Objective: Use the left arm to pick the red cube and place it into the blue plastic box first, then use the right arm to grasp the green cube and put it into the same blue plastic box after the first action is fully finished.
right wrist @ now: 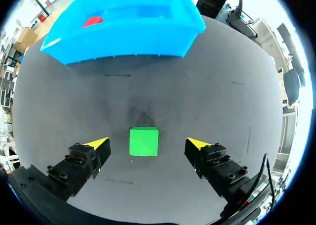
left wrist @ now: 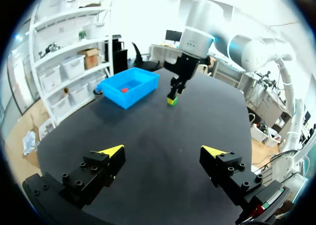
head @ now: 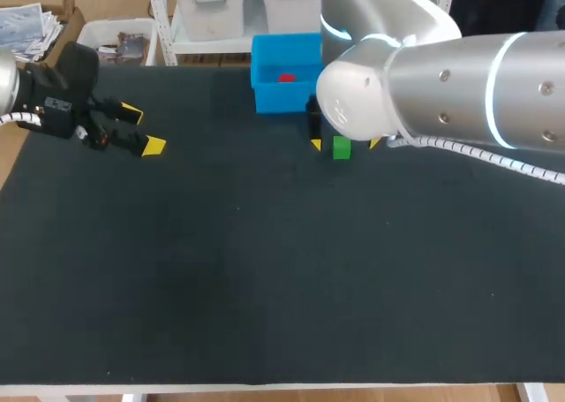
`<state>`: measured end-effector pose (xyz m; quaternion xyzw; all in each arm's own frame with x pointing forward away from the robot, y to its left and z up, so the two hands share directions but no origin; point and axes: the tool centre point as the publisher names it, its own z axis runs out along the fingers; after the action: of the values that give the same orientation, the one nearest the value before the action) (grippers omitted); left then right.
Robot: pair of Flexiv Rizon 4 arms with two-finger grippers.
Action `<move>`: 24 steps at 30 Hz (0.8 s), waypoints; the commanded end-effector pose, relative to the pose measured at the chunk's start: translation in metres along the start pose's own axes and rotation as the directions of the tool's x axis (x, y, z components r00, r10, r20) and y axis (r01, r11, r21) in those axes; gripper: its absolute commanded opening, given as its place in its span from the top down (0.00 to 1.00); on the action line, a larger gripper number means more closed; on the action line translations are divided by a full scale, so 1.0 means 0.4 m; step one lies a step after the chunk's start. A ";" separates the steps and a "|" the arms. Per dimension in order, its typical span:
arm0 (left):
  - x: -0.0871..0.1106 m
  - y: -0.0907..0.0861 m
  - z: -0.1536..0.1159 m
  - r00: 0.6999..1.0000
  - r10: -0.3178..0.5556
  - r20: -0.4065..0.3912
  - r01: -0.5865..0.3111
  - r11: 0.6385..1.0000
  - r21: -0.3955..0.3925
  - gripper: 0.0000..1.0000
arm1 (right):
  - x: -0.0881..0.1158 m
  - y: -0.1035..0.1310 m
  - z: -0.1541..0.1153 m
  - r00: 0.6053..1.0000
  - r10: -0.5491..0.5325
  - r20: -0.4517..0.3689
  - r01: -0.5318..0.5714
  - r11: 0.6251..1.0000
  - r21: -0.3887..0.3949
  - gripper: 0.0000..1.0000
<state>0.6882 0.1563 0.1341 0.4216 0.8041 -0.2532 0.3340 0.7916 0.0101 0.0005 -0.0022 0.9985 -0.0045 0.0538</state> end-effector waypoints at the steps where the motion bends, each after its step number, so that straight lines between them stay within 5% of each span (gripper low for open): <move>1: 0.004 0.002 0.001 1.000 0.003 0.007 -0.003 1.000 0.001 0.00 | -0.009 0.008 0.014 1.000 0.000 -0.010 0.000 1.000 0.006 0.00; 18: 0.004 0.002 0.001 1.000 0.003 0.007 -0.003 1.000 0.001 0.00 | -0.014 0.013 0.046 1.000 -0.008 -0.023 0.008 1.000 0.012 0.00; 20: 0.004 0.002 0.001 1.000 0.003 0.007 -0.003 1.000 0.001 0.00 | -0.014 0.013 0.047 1.000 -0.001 -0.017 0.001 1.000 0.013 0.74; 21: 0.004 0.002 0.001 1.000 0.003 0.007 -0.003 1.000 0.001 0.00 | -0.013 0.011 0.048 1.000 0.000 -0.016 0.000 1.000 0.012 1.00; 24: 0.004 0.002 0.001 1.000 0.003 0.007 -0.003 1.000 0.001 0.00 | -0.011 0.008 0.052 1.000 0.006 -0.012 -0.006 1.000 0.006 1.00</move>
<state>0.6882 0.1563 0.1341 0.4216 0.8041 -0.2532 0.3340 0.7993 0.0146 -0.0181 0.0002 0.9989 -0.0088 0.0454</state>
